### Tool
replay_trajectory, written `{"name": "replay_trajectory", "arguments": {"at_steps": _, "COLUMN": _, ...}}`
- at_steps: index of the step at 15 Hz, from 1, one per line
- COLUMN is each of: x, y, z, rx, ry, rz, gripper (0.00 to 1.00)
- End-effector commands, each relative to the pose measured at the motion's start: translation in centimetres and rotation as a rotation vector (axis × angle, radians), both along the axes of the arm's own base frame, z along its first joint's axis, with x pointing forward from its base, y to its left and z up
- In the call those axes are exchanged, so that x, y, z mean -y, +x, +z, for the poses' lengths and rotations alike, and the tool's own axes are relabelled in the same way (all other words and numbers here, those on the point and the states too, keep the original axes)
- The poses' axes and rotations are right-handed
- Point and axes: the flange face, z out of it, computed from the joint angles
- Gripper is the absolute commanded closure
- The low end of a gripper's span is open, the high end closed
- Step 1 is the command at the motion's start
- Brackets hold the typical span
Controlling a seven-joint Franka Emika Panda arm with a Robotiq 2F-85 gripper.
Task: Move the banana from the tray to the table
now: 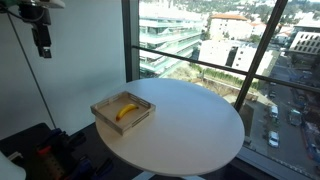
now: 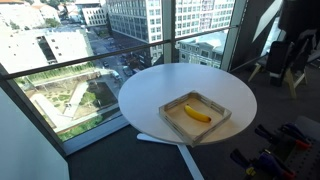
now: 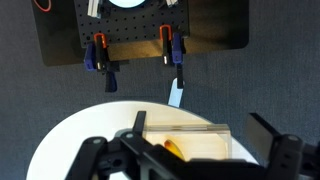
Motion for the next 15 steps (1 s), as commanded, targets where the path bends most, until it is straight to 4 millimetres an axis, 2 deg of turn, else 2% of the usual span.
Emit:
{"name": "replay_trajectory", "arguments": {"at_steps": 1, "x": 0.0, "y": 0.0, "z": 0.0, "rx": 0.0, "ry": 0.0, "rz": 0.0, "gripper": 0.0}}
{"name": "replay_trajectory", "arguments": {"at_steps": 9, "x": 0.0, "y": 0.0, "z": 0.0, "rx": 0.0, "ry": 0.0, "rz": 0.0, "gripper": 0.0}}
{"name": "replay_trajectory", "arguments": {"at_steps": 15, "x": 0.1, "y": 1.4, "z": 0.6, "rx": 0.07, "ry": 0.007, "rz": 0.009, "gripper": 0.0}}
